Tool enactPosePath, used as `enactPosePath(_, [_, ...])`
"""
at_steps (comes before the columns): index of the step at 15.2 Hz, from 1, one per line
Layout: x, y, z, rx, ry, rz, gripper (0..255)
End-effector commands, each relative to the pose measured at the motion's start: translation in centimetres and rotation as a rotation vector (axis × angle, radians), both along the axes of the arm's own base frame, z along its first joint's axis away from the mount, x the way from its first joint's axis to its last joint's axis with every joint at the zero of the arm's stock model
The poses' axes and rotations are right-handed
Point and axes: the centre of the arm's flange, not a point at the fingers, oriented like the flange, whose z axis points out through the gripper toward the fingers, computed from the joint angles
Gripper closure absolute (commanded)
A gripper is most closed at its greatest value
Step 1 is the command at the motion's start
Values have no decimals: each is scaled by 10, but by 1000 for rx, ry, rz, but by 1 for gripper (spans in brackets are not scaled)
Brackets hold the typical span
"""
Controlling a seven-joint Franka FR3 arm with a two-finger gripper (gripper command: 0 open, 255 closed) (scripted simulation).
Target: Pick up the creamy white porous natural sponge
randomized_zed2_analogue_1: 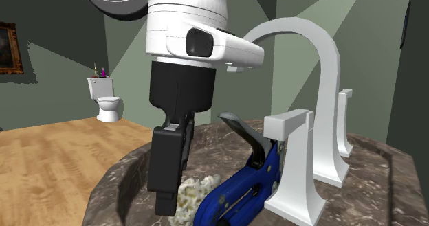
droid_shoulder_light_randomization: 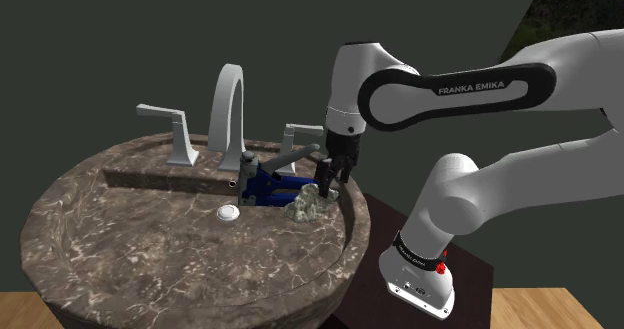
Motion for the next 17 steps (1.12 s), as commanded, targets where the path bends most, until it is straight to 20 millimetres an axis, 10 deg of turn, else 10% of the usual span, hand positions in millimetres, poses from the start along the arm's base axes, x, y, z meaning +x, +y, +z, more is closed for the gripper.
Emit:
enactPosePath(1, [-1, 2, -11, 0, -1, 0, 0])
enactPosePath(5, [-1, 2, -25, 0, -1, 0, 0])
enactPosePath(6, [-1, 2, -25, 0, -1, 0, 255])
enactPosePath(17, [-1, 2, -14, 0, -1, 0, 255])
